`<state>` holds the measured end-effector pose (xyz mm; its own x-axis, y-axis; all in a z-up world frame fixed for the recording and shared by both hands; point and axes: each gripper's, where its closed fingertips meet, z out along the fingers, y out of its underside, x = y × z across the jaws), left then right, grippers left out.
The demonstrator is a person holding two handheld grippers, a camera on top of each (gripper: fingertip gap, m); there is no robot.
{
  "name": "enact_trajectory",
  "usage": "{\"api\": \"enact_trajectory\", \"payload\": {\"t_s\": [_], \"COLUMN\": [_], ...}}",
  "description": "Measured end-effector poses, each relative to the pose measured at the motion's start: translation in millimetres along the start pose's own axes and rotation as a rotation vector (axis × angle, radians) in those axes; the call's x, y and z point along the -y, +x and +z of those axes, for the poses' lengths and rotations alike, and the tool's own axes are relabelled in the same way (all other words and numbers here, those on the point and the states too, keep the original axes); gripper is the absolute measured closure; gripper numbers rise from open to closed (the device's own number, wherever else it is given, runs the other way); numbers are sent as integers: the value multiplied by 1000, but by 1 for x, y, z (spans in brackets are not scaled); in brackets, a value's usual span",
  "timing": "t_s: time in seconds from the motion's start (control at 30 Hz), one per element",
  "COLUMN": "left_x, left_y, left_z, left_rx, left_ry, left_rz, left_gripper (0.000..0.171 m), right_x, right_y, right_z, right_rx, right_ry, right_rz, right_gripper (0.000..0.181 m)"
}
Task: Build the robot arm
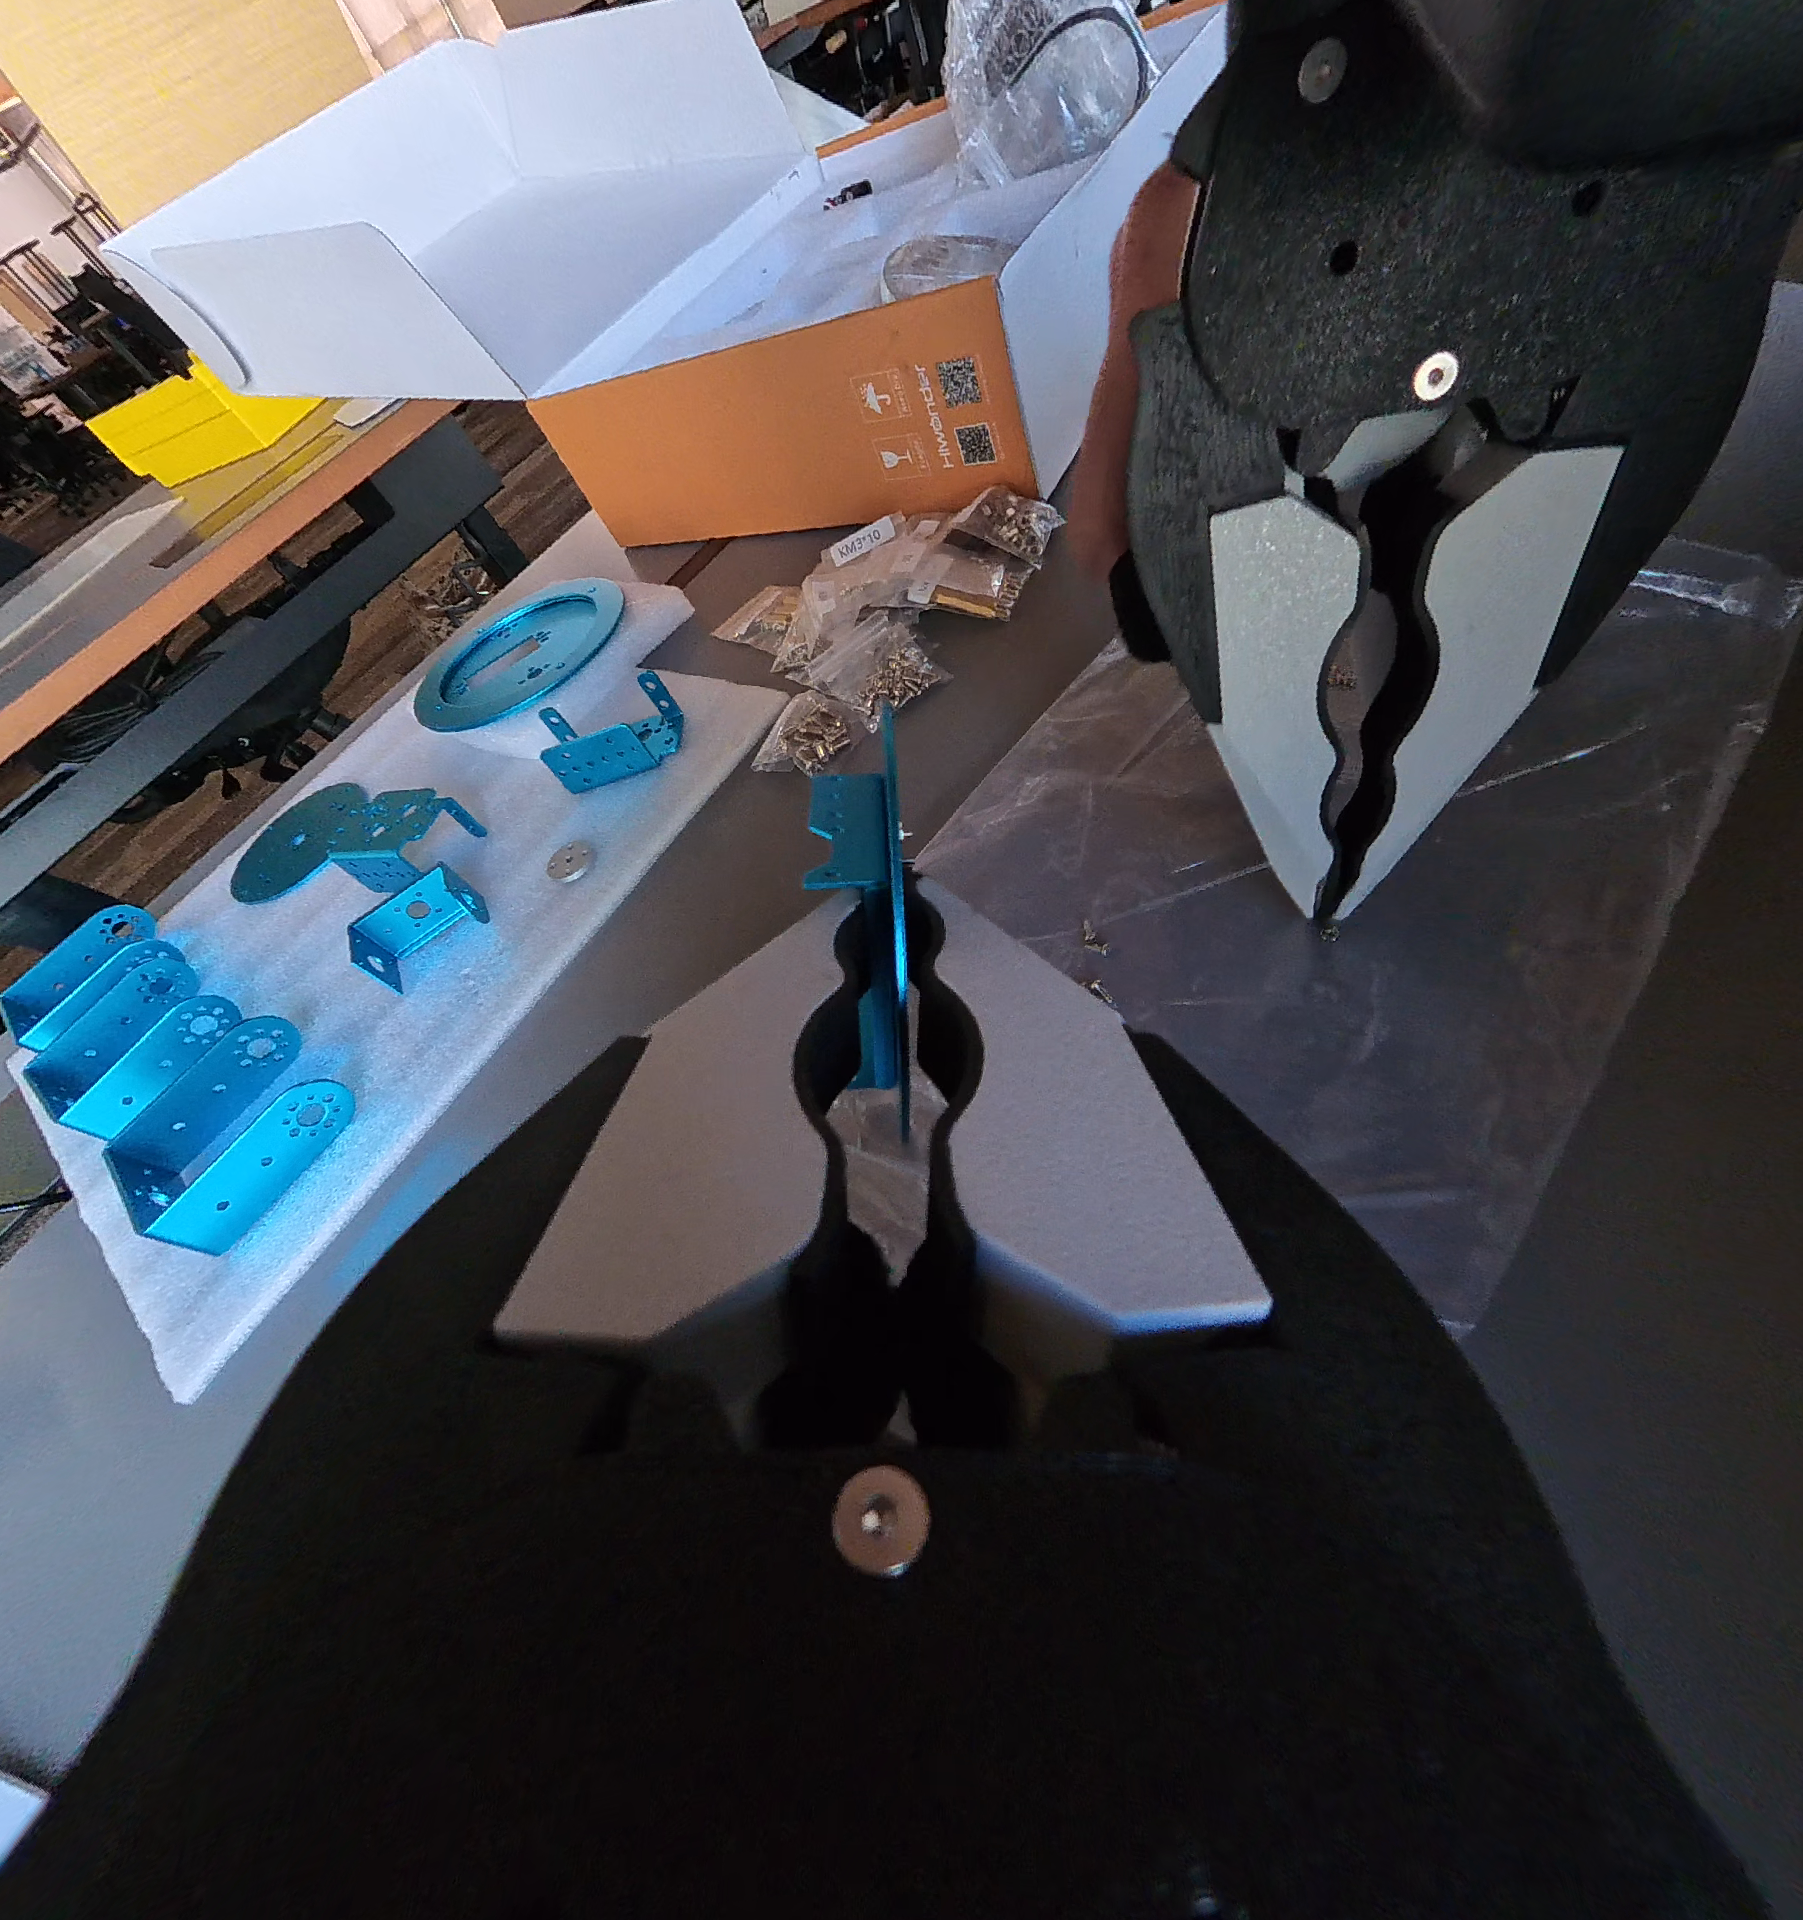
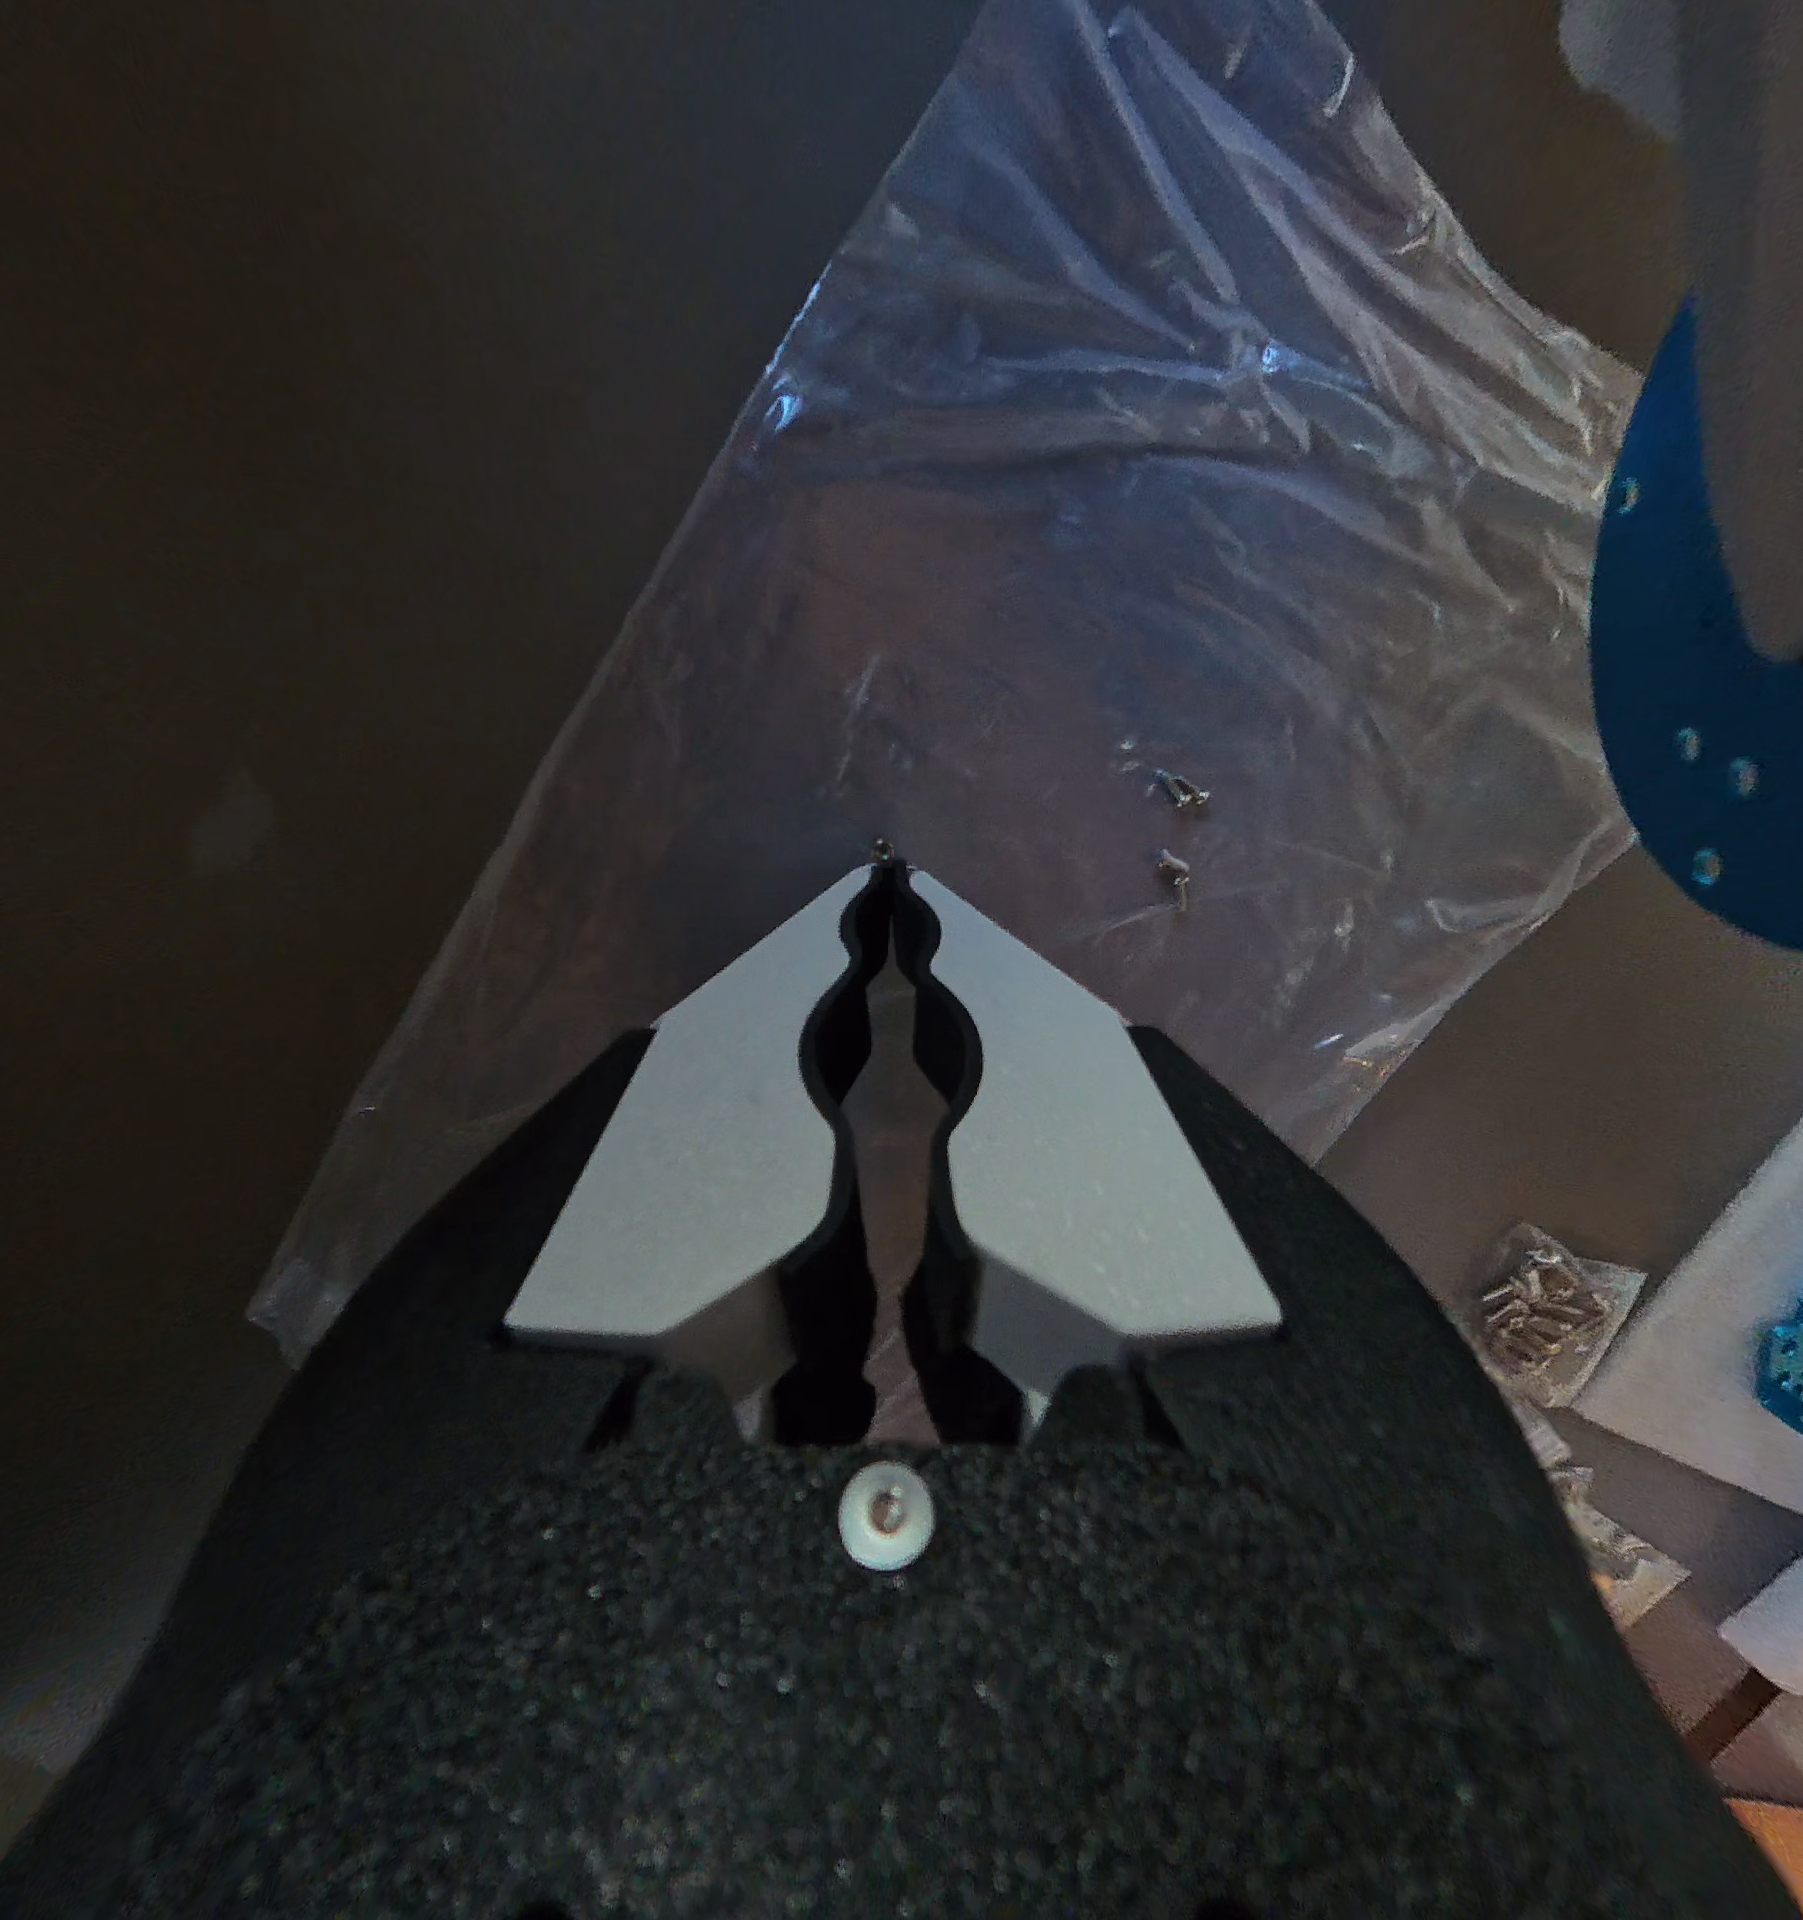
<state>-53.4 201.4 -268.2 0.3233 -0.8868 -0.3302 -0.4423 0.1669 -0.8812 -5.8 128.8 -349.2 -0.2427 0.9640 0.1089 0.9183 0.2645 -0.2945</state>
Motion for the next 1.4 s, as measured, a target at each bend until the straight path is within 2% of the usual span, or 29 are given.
{"api": "enact_trajectory", "payload": {"t_s": [0.17, 0.37, 0.9, 1.4], "left_x": [0, 0, 0, 1], "left_y": [0, 1, 1, 0], "left_z": [0, 0, 0, -1], "left_rx": [-1, -5, -6, -11], "left_ry": [-1, 1, 3, 7], "left_rz": [-3, -4, -4, -21], "left_gripper": [171, 171, 171, 171], "right_x": [6, 3, 4, 2], "right_y": [1, 1, -3, -5], "right_z": [-6, 1, 3, -4], "right_rx": [-13, -29, 81, 34], "right_ry": [49, -8, -36, 20], "right_rz": [54, -32, -32, 4], "right_gripper": [181, 176, 179, 179]}}
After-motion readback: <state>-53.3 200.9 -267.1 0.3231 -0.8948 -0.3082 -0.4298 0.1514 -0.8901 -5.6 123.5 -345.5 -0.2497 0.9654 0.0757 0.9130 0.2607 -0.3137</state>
